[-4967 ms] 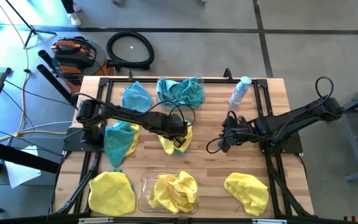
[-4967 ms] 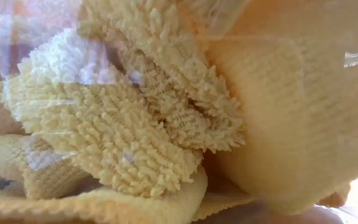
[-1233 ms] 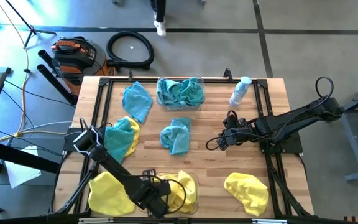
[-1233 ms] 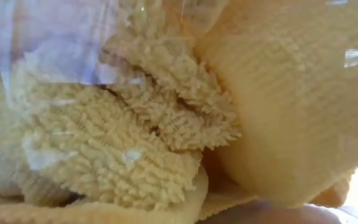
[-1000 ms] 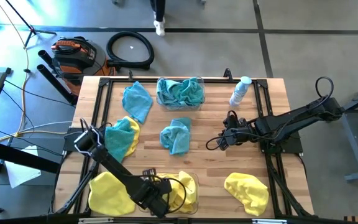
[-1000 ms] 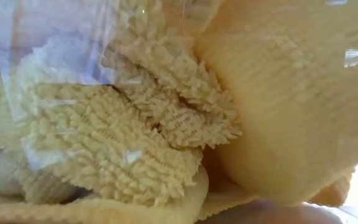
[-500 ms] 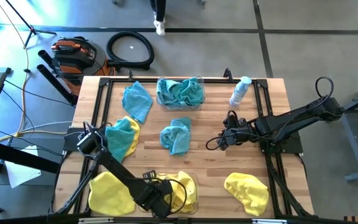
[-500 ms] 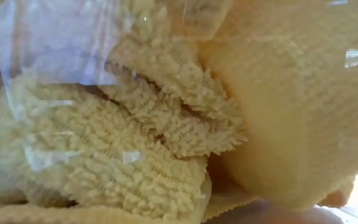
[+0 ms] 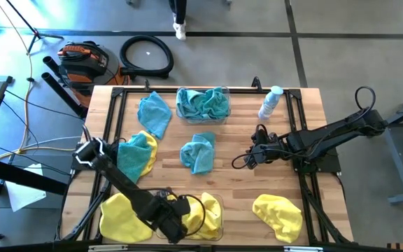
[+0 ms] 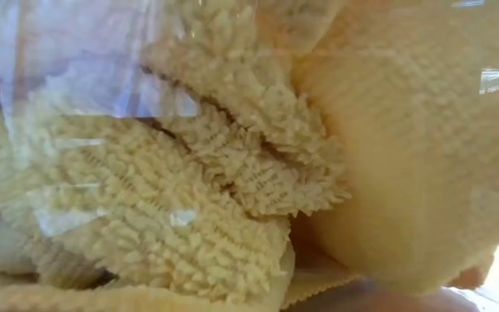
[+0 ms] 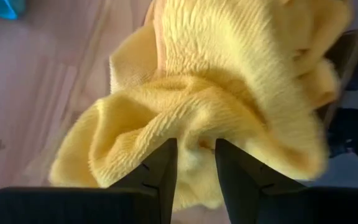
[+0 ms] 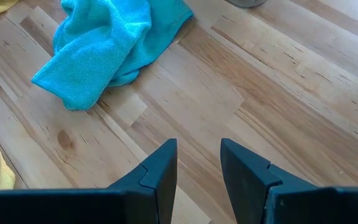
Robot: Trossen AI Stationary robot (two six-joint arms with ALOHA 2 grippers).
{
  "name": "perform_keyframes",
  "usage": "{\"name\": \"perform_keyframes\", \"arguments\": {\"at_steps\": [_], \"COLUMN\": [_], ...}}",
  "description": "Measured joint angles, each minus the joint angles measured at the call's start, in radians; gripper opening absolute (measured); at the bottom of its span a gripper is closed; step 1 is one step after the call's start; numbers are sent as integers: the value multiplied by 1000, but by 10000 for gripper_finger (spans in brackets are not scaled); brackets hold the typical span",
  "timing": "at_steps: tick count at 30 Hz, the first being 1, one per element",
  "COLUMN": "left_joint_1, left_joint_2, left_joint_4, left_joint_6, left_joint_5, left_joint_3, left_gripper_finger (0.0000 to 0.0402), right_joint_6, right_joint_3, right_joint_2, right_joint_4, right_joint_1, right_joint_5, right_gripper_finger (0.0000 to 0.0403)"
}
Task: Sort microfiber towel by color & place in baskets
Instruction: Put the yellow microfiber towel into the bottom transparent bin, then put the blue microfiber towel into the top transparent bin
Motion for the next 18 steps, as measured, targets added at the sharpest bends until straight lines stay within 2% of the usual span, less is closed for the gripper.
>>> {"name": "perform_keyframes", "arguments": {"at_steps": [9, 18], "left_joint_1": [5, 39], "left_joint_2": [-124, -163], "left_joint_4": [-38, -87], "left_joint_6": [69, 47], "left_joint_5": [0, -3], "left_joint_3": [0, 0], "left_gripper_finger": [100, 100], "right_joint_6": [0, 0], "right_joint_3": [0, 0], "right_joint_2": [0, 0], "right_joint_4": [1, 3], "right_joint_1": [0, 0], "right_joint_5": [0, 6], "right_gripper_finger": [117, 117]}}
